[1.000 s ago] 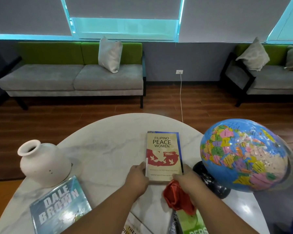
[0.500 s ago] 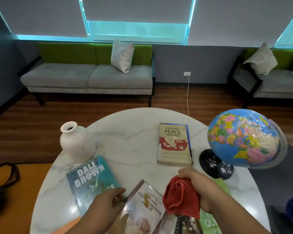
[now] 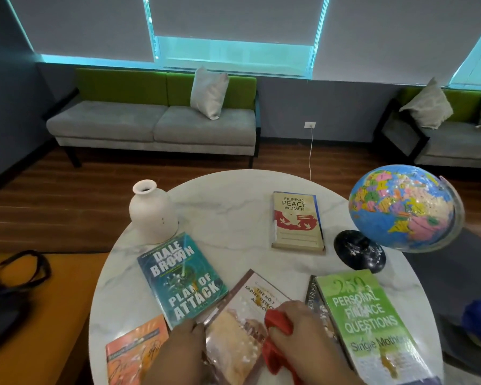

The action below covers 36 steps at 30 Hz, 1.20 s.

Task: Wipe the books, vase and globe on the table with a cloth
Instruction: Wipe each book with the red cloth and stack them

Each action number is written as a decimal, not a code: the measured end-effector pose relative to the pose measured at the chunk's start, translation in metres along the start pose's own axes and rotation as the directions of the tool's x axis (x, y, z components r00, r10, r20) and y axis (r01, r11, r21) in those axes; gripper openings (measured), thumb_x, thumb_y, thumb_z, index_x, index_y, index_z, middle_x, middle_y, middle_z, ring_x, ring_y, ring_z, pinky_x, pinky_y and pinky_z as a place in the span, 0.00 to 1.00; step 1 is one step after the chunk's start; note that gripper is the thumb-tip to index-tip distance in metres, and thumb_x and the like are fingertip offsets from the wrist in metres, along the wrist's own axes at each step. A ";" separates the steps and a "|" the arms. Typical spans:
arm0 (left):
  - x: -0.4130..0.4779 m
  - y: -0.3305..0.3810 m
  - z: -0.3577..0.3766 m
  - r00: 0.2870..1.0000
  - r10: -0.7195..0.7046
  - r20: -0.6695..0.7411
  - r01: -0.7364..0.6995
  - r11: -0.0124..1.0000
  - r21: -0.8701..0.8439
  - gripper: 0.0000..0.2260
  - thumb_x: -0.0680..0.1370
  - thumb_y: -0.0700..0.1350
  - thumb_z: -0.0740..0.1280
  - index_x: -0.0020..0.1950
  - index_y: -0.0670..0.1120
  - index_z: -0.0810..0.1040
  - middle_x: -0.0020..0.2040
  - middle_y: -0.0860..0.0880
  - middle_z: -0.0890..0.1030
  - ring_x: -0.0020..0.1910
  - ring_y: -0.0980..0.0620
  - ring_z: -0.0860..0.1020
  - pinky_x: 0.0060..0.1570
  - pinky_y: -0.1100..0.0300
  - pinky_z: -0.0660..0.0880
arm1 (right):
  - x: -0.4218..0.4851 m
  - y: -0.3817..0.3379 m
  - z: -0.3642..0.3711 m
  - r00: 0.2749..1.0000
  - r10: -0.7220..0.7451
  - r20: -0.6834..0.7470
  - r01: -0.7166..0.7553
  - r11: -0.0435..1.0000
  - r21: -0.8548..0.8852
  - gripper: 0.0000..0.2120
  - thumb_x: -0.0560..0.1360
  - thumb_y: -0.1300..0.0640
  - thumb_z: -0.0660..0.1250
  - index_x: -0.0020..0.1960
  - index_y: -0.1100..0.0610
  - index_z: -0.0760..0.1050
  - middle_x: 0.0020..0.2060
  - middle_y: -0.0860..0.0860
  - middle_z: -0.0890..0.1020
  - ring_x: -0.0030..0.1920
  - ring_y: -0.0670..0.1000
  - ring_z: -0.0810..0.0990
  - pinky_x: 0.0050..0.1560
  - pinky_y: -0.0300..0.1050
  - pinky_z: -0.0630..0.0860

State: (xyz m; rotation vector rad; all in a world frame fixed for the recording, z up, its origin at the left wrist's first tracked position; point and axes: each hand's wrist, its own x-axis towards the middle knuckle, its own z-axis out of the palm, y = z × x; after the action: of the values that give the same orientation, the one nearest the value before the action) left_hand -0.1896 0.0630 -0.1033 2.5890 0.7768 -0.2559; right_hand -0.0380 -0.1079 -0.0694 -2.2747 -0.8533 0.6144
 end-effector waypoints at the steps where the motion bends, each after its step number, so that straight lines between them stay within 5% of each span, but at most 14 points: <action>1: -0.001 -0.001 0.002 1.000 0.004 0.000 -0.004 1.000 0.011 0.31 0.71 0.55 0.66 0.73 0.49 0.65 0.67 0.50 0.67 0.66 0.51 0.68 0.64 0.64 0.66 | -0.004 0.006 0.013 0.996 -0.058 0.069 0.062 0.997 -0.048 0.12 0.72 0.52 0.68 0.56 0.47 0.79 0.54 0.41 0.73 0.52 0.38 0.73 0.53 0.20 0.62; 3: -0.001 -0.001 0.005 1.000 0.002 0.010 -0.002 0.999 0.038 0.33 0.69 0.57 0.68 0.73 0.50 0.67 0.65 0.50 0.68 0.64 0.52 0.69 0.65 0.63 0.67 | -0.008 0.023 0.040 0.983 -0.109 0.147 0.129 0.982 -0.139 0.15 0.72 0.47 0.67 0.59 0.44 0.78 0.57 0.39 0.73 0.58 0.41 0.74 0.61 0.25 0.63; 9: 0.004 0.001 0.010 0.998 -0.052 0.037 0.048 0.996 0.080 0.29 0.68 0.58 0.73 0.65 0.48 0.72 0.62 0.49 0.68 0.61 0.50 0.70 0.61 0.58 0.70 | 0.000 0.043 0.066 0.963 -0.257 0.080 0.263 0.837 -0.479 0.21 0.58 0.36 0.75 0.51 0.34 0.79 0.50 0.31 0.74 0.48 0.38 0.76 0.49 0.28 0.72; 12: 0.003 0.002 0.010 0.997 -0.063 0.034 0.060 0.994 0.090 0.28 0.68 0.57 0.74 0.64 0.48 0.72 0.60 0.50 0.68 0.60 0.50 0.70 0.60 0.58 0.71 | -0.001 0.036 0.057 0.966 -0.244 0.085 0.256 0.858 -0.445 0.18 0.70 0.45 0.68 0.61 0.37 0.76 0.58 0.36 0.74 0.58 0.44 0.71 0.58 0.34 0.72; 15: 0.003 0.002 0.011 0.998 -0.057 0.021 0.055 0.994 0.093 0.26 0.68 0.57 0.74 0.62 0.48 0.73 0.60 0.50 0.68 0.59 0.50 0.70 0.59 0.58 0.72 | 0.002 0.043 0.061 0.939 -0.295 0.176 0.342 0.856 -0.388 0.21 0.79 0.50 0.62 0.71 0.41 0.66 0.69 0.40 0.65 0.69 0.49 0.60 0.69 0.43 0.58; 19: 0.003 0.003 0.009 0.998 -0.061 0.034 0.057 0.992 0.112 0.26 0.69 0.55 0.74 0.63 0.47 0.74 0.61 0.49 0.68 0.58 0.50 0.71 0.59 0.57 0.72 | 0.013 0.044 0.058 0.970 -0.243 0.007 0.235 0.926 -0.295 0.21 0.79 0.38 0.50 0.66 0.42 0.71 0.61 0.43 0.70 0.57 0.40 0.65 0.61 0.29 0.62; 21: 0.003 0.003 0.009 0.997 -0.064 0.045 0.058 0.991 0.124 0.27 0.69 0.55 0.74 0.63 0.46 0.73 0.61 0.48 0.68 0.59 0.49 0.71 0.59 0.57 0.72 | 0.014 0.040 0.060 0.968 -0.251 0.000 0.237 0.914 -0.329 0.17 0.81 0.44 0.55 0.67 0.44 0.72 0.59 0.44 0.70 0.57 0.44 0.65 0.64 0.36 0.66; 24: 0.004 0.001 0.009 0.997 -0.063 0.055 0.055 0.989 0.139 0.28 0.69 0.55 0.74 0.65 0.46 0.72 0.62 0.47 0.68 0.60 0.48 0.71 0.59 0.56 0.71 | -0.002 0.032 0.064 0.948 -0.272 0.167 0.313 0.896 -0.315 0.17 0.80 0.49 0.59 0.69 0.43 0.69 0.59 0.39 0.65 0.63 0.47 0.62 0.71 0.44 0.60; 29: 0.004 0.003 0.009 0.996 -0.065 0.068 0.053 0.985 0.161 0.28 0.70 0.56 0.74 0.65 0.45 0.72 0.62 0.47 0.68 0.60 0.49 0.71 0.59 0.56 0.72 | 0.006 0.029 0.058 0.979 -0.182 0.088 0.201 0.924 -0.325 0.15 0.80 0.52 0.60 0.66 0.44 0.72 0.57 0.42 0.69 0.62 0.50 0.67 0.64 0.42 0.67; 33: 0.005 0.004 0.008 0.997 -0.057 0.060 0.046 0.985 0.165 0.27 0.69 0.55 0.74 0.63 0.46 0.73 0.62 0.48 0.67 0.59 0.49 0.71 0.60 0.56 0.71 | 0.002 0.038 0.071 0.915 -0.320 0.245 0.398 0.814 -0.423 0.23 0.73 0.49 0.70 0.66 0.39 0.69 0.62 0.43 0.74 0.62 0.54 0.71 0.64 0.50 0.67; 36: 0.006 0.006 0.006 0.997 -0.057 0.056 0.046 0.983 0.179 0.27 0.70 0.54 0.74 0.64 0.45 0.72 0.62 0.47 0.67 0.59 0.49 0.71 0.60 0.56 0.71 | 0.005 0.032 0.060 0.947 -0.247 0.206 0.314 0.846 -0.432 0.21 0.78 0.51 0.65 0.69 0.40 0.67 0.64 0.43 0.70 0.64 0.52 0.65 0.69 0.48 0.63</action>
State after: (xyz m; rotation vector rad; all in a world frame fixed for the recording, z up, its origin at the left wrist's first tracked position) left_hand -0.1813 0.0591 -0.1084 2.7142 0.8343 -0.4367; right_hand -0.0578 -0.1004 -0.1339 -2.4613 -1.5116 0.4790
